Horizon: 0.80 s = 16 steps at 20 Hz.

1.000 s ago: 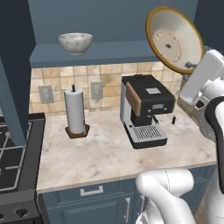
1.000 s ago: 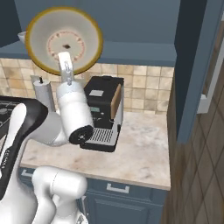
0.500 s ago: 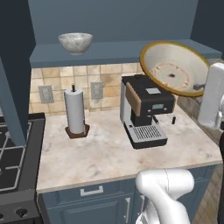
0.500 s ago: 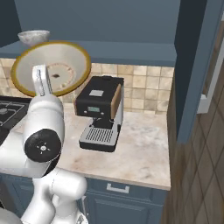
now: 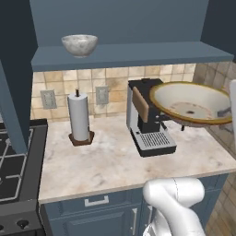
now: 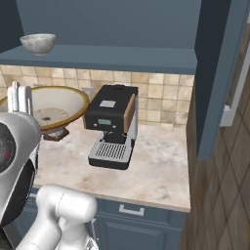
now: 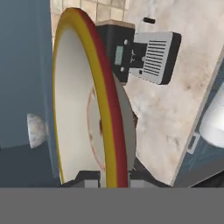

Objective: Take the smaller bowl and place it next to the appetizer plate on the dining counter , and place the larger bowl next to the plate with cooked food.

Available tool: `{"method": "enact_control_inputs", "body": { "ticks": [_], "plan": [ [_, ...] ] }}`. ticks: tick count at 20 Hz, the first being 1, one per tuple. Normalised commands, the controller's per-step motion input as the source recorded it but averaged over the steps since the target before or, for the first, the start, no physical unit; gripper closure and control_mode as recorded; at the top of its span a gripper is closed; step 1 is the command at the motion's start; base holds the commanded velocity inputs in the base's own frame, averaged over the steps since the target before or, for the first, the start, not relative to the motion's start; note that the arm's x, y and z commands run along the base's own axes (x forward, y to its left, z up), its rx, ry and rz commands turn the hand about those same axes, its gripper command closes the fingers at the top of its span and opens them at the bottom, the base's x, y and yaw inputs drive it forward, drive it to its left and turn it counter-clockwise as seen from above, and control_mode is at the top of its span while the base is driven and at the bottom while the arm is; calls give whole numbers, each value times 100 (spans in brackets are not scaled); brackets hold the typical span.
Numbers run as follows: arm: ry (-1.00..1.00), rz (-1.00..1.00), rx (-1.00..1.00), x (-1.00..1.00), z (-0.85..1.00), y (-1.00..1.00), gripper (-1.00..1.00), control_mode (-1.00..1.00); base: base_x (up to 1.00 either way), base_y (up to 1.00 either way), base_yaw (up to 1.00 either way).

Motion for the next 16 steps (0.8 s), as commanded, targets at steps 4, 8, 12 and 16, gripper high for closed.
{"method": "enact_control_inputs", "body": {
  "ticks": [4, 8, 12, 16],
  "plan": [
    [20, 0, 1, 33, -44, 73, 100, -100, 0, 0, 0],
    [0, 0, 8, 43, -73, 48, 100, -100, 0, 0, 0],
    [0, 0, 0, 0, 0, 0, 100, 100, -8, 9, 0],
    [0, 0, 0, 0, 0, 0, 100, 100, -35, 26, 0]
  ]
}}
